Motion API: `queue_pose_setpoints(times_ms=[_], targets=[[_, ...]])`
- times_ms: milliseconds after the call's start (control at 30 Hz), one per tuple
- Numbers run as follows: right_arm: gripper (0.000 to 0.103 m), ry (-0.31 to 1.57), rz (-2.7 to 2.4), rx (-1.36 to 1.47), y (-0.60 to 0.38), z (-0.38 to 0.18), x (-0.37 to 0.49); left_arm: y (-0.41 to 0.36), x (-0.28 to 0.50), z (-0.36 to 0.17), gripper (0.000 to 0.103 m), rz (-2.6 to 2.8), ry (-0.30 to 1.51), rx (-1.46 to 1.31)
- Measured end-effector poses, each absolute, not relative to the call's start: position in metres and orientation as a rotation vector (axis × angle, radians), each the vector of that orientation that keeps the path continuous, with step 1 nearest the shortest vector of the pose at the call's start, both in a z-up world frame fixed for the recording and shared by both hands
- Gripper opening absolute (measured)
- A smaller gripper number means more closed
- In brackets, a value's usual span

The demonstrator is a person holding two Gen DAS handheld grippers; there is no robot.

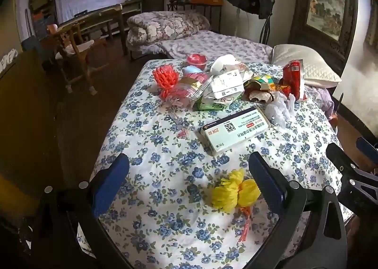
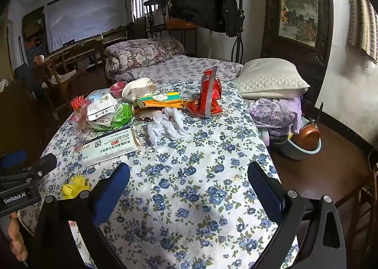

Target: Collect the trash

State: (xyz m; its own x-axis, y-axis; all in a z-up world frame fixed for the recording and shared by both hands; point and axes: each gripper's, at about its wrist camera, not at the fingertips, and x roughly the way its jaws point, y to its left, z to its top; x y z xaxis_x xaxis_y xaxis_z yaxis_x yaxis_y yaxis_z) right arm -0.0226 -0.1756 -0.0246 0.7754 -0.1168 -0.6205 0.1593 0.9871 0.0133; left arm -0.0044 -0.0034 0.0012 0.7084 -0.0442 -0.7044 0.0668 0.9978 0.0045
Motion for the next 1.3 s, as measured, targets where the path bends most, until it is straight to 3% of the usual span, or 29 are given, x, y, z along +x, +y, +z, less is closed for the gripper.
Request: queue_pose_setpoints(times_ms=[1300], targets=[[0.097,0.688,-0.172,0.064,-0.179,-0.0298,-0.0199,-0.0084,-0.0061,-0.0029,0.097,-0.08,0.785,0.031]])
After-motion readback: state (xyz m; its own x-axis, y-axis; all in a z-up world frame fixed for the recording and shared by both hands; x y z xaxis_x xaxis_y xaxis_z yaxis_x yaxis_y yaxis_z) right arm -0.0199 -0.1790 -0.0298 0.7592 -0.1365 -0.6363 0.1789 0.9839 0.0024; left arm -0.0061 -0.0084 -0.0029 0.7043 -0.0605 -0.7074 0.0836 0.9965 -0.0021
